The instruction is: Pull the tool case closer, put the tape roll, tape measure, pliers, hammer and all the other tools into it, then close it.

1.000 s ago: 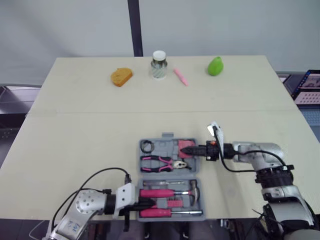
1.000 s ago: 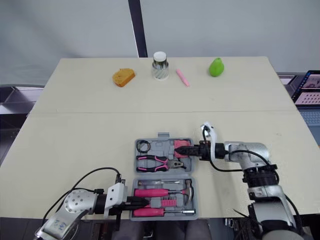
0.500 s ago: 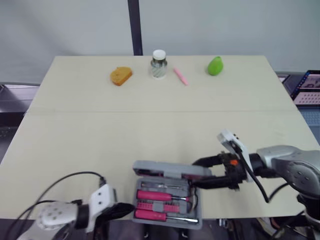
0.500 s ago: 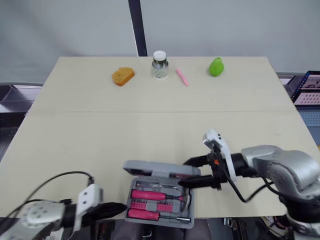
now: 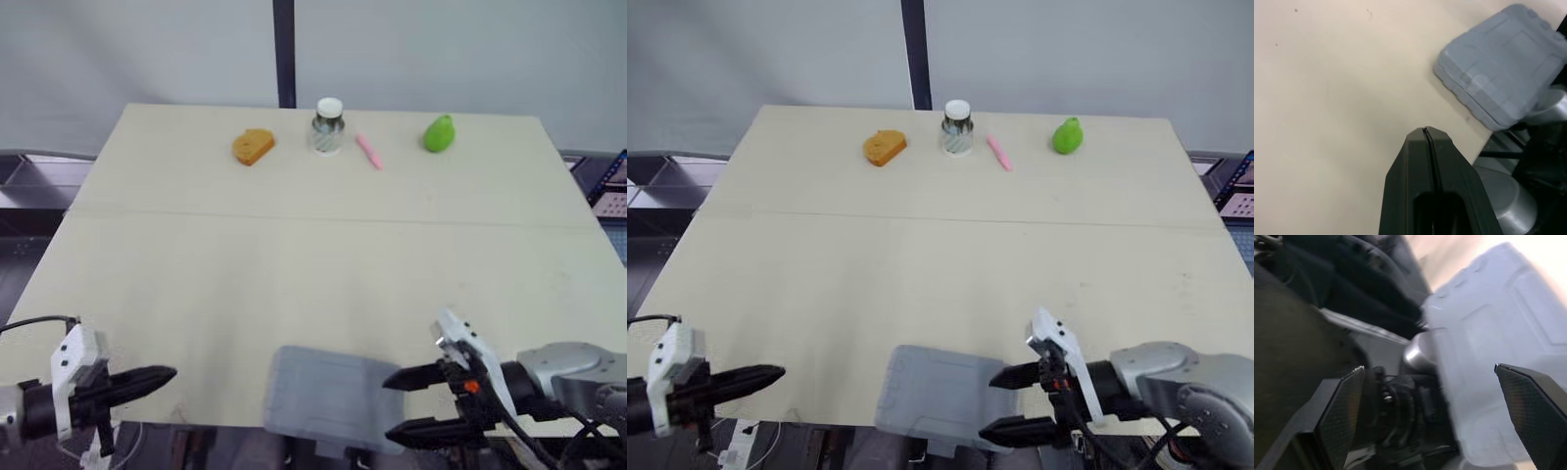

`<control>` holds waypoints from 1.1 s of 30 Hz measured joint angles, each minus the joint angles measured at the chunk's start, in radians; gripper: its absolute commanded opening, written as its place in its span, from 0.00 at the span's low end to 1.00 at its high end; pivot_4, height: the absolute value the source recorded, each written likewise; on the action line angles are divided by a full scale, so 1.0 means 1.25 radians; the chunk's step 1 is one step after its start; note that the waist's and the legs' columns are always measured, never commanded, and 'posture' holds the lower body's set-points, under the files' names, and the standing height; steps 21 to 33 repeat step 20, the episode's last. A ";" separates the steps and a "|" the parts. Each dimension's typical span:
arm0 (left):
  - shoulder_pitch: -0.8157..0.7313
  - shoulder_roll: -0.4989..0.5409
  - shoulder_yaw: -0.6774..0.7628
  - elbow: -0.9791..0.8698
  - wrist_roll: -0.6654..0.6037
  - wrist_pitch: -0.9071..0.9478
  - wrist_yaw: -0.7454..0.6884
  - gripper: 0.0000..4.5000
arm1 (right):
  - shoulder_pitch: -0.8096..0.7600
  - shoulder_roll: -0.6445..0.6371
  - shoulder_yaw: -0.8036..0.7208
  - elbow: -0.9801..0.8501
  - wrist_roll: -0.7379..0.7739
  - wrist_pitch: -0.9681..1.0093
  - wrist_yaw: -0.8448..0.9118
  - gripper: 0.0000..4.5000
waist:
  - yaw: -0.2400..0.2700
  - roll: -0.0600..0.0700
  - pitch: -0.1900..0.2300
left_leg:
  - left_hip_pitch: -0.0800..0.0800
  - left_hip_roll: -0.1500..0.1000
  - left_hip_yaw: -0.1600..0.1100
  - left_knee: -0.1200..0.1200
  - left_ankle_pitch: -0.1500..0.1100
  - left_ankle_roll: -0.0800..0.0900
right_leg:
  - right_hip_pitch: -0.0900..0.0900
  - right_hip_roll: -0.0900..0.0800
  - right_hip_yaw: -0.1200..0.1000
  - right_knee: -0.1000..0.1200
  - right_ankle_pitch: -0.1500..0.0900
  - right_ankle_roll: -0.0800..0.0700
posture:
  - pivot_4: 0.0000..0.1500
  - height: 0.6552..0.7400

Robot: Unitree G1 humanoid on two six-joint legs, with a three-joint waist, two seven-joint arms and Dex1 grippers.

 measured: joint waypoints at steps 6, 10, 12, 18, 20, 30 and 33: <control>-0.084 -0.061 -0.097 0.063 0.069 -0.086 0.043 0.00 | 0.209 0.009 -0.047 0.041 -0.248 -0.313 0.037 0.99 | -0.001 -0.002 -0.001 | 0.001 0.001 0.002 0.000 0.001 0.000 | 0.000 0.001 0.000 0.000 0.000 0.000 | 1.00 0.47; -0.108 -0.103 -0.132 0.082 0.093 -0.115 0.082 0.00 | 0.272 0.033 -0.067 0.127 -0.348 -0.469 0.066 0.99 | -0.002 -0.003 -0.002 | 0.002 0.001 0.002 0.000 0.002 0.000 | 0.001 0.001 0.001 0.000 0.000 0.001 | 1.00 0.47; -0.114 -0.122 -0.148 0.083 0.105 -0.125 0.102 0.00 | 0.279 0.039 -0.069 0.167 -0.368 -0.516 0.080 0.99 | -0.003 -0.003 -0.002 | 0.003 0.001 0.002 0.000 0.002 0.000 | 0.001 0.001 0.002 0.000 0.000 0.001 | 1.00 0.47; -0.128 -0.144 -0.173 0.108 0.126 -0.148 0.132 0.00 | 0.284 0.037 -0.072 0.244 -0.392 -0.586 0.123 0.99 | -0.003 -0.003 -0.002 | 0.003 0.001 0.002 0.000 0.002 0.000 | 0.001 0.001 0.001 0.001 0.000 0.000 | 1.00 0.47; -0.131 -0.149 -0.179 0.114 0.129 -0.155 0.135 0.00 | 0.283 0.036 -0.072 0.256 -0.399 -0.594 0.127 0.99 | -0.003 -0.003 -0.002 | 0.003 0.001 0.001 0.000 0.002 0.000 | 0.001 0.001 0.001 0.001 0.000 0.000 | 1.00 0.47; -0.131 -0.149 -0.179 0.114 0.129 -0.155 0.135 0.00 | 0.283 0.036 -0.072 0.256 -0.399 -0.594 0.127 0.99 | -0.003 -0.003 -0.002 | 0.003 0.001 0.001 0.000 0.002 0.000 | 0.001 0.001 0.001 0.001 0.000 0.000 | 1.00 0.47; -0.131 -0.149 -0.179 0.114 0.129 -0.155 0.135 0.00 | 0.283 0.036 -0.072 0.256 -0.399 -0.594 0.127 0.99 | -0.003 -0.003 -0.002 | 0.003 0.001 0.001 0.000 0.002 0.000 | 0.001 0.001 0.001 0.001 0.000 0.000 | 1.00 0.47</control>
